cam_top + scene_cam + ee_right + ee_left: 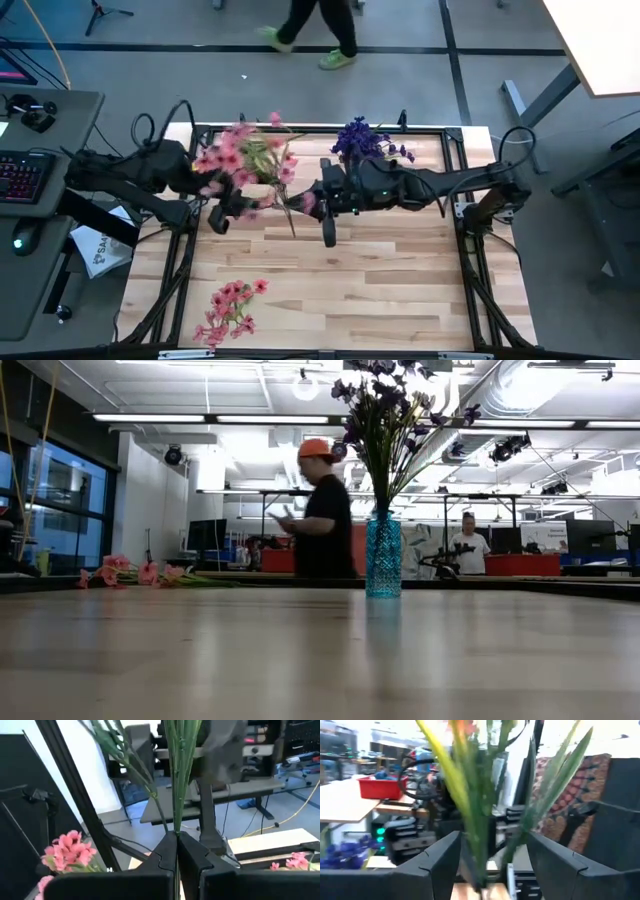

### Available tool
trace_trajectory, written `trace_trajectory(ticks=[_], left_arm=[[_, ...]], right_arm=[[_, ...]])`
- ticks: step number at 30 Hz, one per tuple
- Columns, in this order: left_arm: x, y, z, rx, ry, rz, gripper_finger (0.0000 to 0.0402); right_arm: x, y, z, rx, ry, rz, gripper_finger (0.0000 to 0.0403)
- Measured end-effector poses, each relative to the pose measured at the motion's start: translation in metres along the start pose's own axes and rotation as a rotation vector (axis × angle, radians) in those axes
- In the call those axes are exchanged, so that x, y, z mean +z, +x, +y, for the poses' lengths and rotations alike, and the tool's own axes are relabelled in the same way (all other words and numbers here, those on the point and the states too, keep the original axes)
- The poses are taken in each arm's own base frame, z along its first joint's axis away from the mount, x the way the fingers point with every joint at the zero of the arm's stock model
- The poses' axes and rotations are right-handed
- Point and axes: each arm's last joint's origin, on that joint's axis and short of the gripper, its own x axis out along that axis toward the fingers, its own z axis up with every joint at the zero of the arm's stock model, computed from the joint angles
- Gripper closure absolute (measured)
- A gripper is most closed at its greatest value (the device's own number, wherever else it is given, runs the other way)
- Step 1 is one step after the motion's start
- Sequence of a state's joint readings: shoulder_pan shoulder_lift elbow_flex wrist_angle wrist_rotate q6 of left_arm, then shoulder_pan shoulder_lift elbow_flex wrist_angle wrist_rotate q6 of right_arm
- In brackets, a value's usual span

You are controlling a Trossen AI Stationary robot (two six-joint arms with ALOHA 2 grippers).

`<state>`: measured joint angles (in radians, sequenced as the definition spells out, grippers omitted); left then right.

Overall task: Sort flowers into vase by color
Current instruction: Put the bottom pink flowers into the green vase

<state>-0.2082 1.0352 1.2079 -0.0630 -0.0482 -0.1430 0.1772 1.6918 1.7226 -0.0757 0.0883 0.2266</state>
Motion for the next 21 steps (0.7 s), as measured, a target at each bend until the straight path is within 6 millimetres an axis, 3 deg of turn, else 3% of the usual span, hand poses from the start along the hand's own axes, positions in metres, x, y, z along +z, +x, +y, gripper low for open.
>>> trace_trajectory(ticks=[10, 16, 21], left_arm=[[-0.011, 0.007, -0.006, -0.042, -0.002, 0.071, 0.0186], [-0.010, 0.008, -0.004, 0.016, -0.003, 0.059, 0.0186], [-0.012, 0.017, -0.009, -0.049, -0.014, 0.034, 0.0186]], right_arm=[[0.007, -0.001, 0.002, 0.049, 0.030, -0.067, 0.0403], [0.007, -0.001, 0.006, 0.057, 0.040, -0.070, 0.0403], [0.005, 0.002, 0.006, 0.055, 0.040, -0.067, 0.0403]])
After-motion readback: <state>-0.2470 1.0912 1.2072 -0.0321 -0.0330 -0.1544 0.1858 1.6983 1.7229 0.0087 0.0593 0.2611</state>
